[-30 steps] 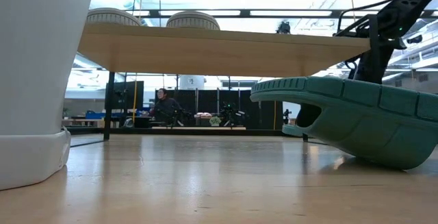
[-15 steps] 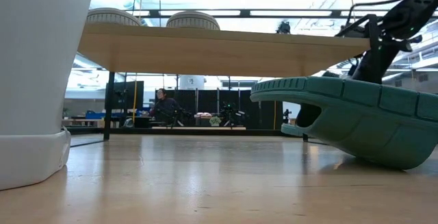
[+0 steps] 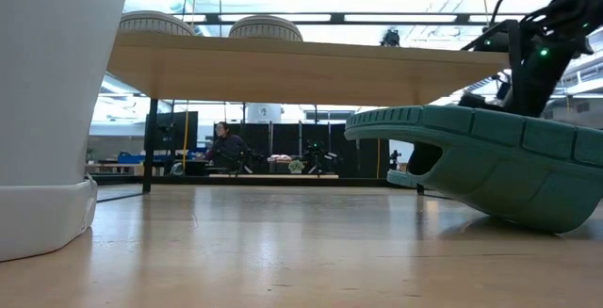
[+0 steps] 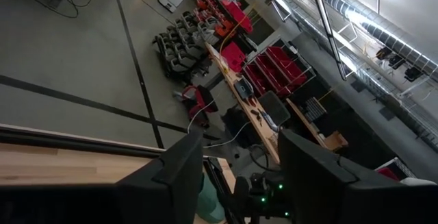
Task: Pick and place slides into the shelf
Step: Put the top green slide on the shelf
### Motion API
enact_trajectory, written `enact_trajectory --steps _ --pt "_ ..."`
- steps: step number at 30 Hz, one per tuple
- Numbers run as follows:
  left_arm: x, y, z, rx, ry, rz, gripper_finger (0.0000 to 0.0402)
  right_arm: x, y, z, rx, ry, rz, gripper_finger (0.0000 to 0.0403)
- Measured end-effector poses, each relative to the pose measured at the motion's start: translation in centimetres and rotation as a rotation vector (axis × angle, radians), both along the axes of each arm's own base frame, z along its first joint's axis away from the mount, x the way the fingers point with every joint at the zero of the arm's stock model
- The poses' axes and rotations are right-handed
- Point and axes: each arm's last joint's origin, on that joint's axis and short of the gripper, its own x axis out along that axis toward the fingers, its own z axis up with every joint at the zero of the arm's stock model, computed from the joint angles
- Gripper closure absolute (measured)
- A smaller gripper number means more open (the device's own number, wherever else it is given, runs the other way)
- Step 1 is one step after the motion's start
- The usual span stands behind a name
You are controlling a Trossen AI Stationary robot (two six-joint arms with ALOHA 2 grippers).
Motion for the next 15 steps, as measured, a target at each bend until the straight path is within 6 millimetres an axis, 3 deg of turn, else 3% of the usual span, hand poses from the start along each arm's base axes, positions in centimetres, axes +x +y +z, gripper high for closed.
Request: enact_trajectory --steps 9,15 --pt "0.0 0.0 0.0 0.001 0.001 0.0 0.0208 -0.9 1.1 -0.1 0.076 0.053 0.005 0.0156" --pt "0.0 0.0 0.0 0.001 0.002 0.0 0.0213 -1.5 1.6 -0.3 0.115 0.11 -0.032 0.0118"
